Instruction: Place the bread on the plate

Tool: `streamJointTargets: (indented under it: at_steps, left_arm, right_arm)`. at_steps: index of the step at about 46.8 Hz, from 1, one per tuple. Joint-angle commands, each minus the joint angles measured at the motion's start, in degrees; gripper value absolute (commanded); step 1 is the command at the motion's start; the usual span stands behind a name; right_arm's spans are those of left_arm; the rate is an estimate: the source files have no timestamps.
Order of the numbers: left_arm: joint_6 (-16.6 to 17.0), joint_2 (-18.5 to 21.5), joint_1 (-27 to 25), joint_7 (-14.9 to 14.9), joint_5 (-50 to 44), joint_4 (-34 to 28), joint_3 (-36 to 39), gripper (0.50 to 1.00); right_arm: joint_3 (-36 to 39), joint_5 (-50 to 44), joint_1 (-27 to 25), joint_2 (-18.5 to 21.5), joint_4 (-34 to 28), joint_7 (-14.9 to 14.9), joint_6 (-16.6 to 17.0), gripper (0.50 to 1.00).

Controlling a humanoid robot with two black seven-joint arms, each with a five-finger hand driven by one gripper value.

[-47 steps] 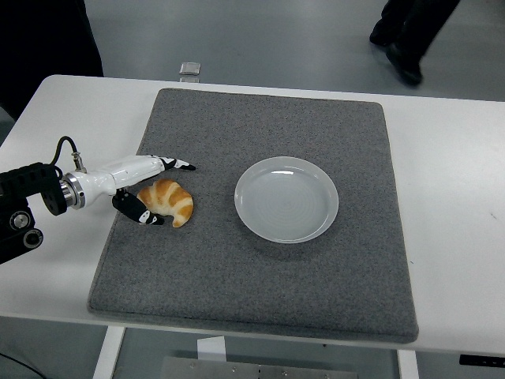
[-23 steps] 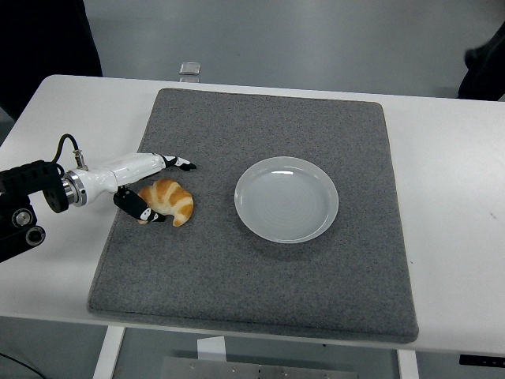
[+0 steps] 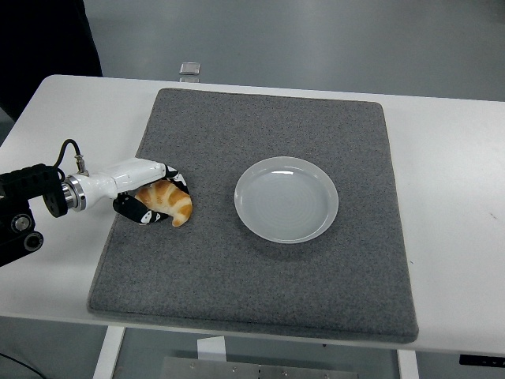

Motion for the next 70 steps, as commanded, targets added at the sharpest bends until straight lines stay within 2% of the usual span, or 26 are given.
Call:
streamJointTargets:
  at_steps: [1,23,30,34,42,46,61,70]
  left_arm:
    - [0.09,0.05,-0.3,-0.59,0.13,0.01,-0.51,0.5]
    - [0.79,0.31,-5.93,-0.86,-0.84,0.27,-2.97,0.5]
    - [-0.08,1.37,-10.58,-0.94,-1.81,0.27,-3.15,0.5]
    - [-2.62,2.33,-13.65,-0.94,-2.33,0.27,-3.15,0.5]
    - [-12.82,4.71,-21.65,-0.94,-7.86,0.62,-4.47,0.5]
    - [-15.81,4.8,-24.55,-0.94,-10.24,1.5,-5.08,0.5]
    - [-18.01,3.39,-29.22,-0.94,-10.33,1.77,-4.82,0.5]
    - [-18.72,-1.79,-30.54,-0.77,-10.24,1.68,-4.73,0.5]
  right_arm:
    - [0.0,0.0,0.0,0.0,0.0,0.0,0.0,0.952]
    - [0.0,0.0,0.0,0.0,0.0,0.0,0.0,0.952]
    - [0.0,0.0,-0.08,0.0,0.0,0.0,0.0,0.952]
    - [0.0,0.0,-0.08,0.0,0.0,0.0,0.0,0.952]
    - [0.0,0.0,-0.08,0.0,0.0,0.0,0.0,0.952]
    - [0.0,0.0,0.0,0.0,0.0,0.0,0.0,0.952]
    - [0.0,0.0,0.0,0.0,0.0,0.0,0.0,0.952]
    - [0.0,0.0,0.0,0.0,0.0,0.0,0.0,0.952]
